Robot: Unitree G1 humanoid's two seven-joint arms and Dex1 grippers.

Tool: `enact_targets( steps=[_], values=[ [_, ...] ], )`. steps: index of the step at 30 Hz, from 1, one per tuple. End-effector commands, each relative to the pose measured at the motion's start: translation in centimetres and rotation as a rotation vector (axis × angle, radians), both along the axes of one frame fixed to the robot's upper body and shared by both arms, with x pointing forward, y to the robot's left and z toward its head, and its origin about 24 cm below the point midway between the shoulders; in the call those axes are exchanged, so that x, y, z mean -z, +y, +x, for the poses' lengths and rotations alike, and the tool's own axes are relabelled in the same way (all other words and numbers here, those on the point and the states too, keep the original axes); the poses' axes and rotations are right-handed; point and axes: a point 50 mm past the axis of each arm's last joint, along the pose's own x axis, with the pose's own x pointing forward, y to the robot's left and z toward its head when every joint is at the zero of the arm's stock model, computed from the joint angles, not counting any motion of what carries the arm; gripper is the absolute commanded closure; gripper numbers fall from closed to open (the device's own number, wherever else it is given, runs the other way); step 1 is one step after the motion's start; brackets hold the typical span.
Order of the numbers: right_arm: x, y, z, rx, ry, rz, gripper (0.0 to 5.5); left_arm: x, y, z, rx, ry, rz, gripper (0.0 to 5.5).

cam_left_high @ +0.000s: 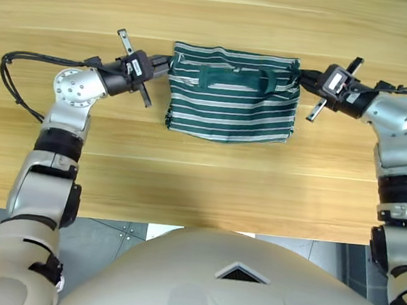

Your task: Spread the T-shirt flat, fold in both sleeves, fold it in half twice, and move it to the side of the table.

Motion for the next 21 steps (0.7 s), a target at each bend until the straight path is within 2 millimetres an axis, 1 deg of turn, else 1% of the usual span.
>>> enact_targets(
  steps=[1,4,7,10,14,18,21],
  values=[
    [0.6,0.3,2.7,0.094,0.002,-0.031,5.5,1.0,-1.6,2.1,-0.062,-0.009,0.085,5.48],
    [1.1,0.8,4.1,0.153,0.017,0.001,5.5,0.7,-2.8,3.5,-0.122,-0.017,0.051,5.48],
    [1.4,1.5,4.9,0.183,0.025,0.018,5.5,0.3,-3.5,4.5,-0.176,-0.025,0.039,5.48],
    [1.8,2.3,5.5,0.227,0.037,0.038,5.5,-0.3,-3.8,5.4,-0.253,-0.047,0.016,5.48],
    [1.9,2.8,5.7,0.261,0.038,0.089,5.5,-0.9,-3.9,5.9,-0.297,-0.064,-0.021,5.48],
    [1.9,2.7,6.0,0.317,0.036,0.112,5.5,-0.4,-4.1,6.2,-0.349,-0.047,0.013,5.48],
    [3.2,2.6,5.6,0.359,0.079,0.07,5.5,0.7,-4.7,6.0,-0.376,0.009,0.058,5.48]
  ],
)
